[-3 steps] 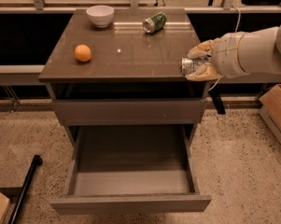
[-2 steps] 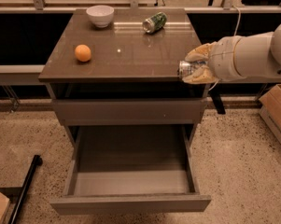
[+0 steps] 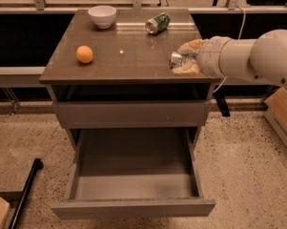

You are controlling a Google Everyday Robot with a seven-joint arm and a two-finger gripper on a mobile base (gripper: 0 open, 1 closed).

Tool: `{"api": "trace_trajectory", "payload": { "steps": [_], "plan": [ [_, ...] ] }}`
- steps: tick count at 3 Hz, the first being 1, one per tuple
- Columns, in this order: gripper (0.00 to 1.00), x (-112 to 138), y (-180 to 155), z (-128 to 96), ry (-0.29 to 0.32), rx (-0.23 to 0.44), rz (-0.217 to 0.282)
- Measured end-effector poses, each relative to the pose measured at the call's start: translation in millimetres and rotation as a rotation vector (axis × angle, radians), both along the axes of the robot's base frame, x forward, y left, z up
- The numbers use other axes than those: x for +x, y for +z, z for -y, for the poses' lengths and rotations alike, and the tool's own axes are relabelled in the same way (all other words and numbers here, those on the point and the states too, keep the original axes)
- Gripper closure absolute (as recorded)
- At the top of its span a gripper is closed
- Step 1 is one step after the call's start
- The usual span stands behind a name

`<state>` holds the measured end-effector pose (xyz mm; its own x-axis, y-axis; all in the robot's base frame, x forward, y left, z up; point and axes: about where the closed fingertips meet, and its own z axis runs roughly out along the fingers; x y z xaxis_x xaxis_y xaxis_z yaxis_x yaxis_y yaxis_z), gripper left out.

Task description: Pick redbull can from middle drawer and place on counter

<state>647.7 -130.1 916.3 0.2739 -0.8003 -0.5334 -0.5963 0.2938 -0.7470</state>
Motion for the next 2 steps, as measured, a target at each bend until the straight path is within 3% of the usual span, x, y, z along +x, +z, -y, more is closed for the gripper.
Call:
{"api": "trace_trajectory", "payload": {
  "steps": [1,2],
  "plan": [
    [1.0,53,-6,-34,0.05,0.042,0.051],
    [1.0,81,-9,-54,0.088,0.052,0.07]
  ]
}}
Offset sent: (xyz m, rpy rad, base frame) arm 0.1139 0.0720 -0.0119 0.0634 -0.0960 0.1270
